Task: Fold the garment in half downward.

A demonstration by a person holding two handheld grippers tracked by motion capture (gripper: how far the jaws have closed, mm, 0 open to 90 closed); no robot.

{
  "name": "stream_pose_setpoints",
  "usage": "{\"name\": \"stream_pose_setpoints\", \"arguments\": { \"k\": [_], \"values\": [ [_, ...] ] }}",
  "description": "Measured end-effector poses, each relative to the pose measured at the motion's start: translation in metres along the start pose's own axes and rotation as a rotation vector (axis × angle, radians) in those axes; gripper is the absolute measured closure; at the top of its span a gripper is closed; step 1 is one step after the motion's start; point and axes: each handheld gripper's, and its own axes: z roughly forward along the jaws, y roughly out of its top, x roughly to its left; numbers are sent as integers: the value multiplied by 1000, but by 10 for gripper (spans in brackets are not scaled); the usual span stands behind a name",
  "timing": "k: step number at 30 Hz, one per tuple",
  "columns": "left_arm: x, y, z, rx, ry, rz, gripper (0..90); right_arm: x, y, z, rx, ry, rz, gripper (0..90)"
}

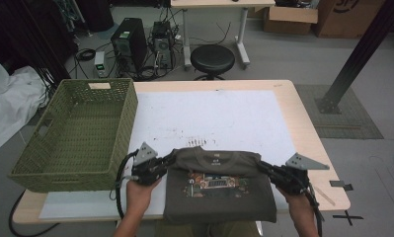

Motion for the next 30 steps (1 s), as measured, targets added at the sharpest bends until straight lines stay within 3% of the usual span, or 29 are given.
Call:
{"name": "stream_pose_setpoints", "arguments": {
  "k": [5, 9, 10, 12, 15, 16, 19, 21, 24, 26, 28, 29, 30],
  "values": [
    [-15, -27, -12, 7, -38, -37, 854, 12, -20, -17, 26, -3, 9, 844],
    [-18, -40, -21, 17, -76, -69, 827, 18, -32, -28, 53, -4, 0, 851],
    [-16, -40, -22, 28, -78, -90, 721, 18, -35, -28, 65, -2, -3, 835],
    [-9, -36, -22, 19, -81, -184, 492, 14, -37, -30, 55, 2, 24, 790],
    [2, -24, -22, -41, -41, -237, 386, 5, -28, -34, -13, -18, 79, 690],
    [6, -18, -20, -48, -31, -234, 376, 1, -23, -34, -35, -27, 95, 668],
    [16, -2, -4, -9, 23, -205, 375, -12, -5, -26, -62, -85, 124, 582],
    [21, 5, 11, 40, 52, -208, 373, -20, 4, -8, -2, -143, 108, 547],
    [27, 7, 33, 119, 101, -215, 375, -30, 8, 21, 88, -153, 114, 526],
    [32, 6, 43, 153, 106, -237, 383, -35, 8, 37, 135, -142, 142, 527],
    [32, 4, 46, 163, 101, -221, 482, -36, 7, 46, 189, -128, 153, 639],
    [32, 5, 47, 178, 77, -223, 624, -36, 6, 48, 222, -124, 158, 717],
    [31, 5, 47, 188, 77, -217, 674, -36, 5, 49, 238, -129, 165, 743]
  ]
}}
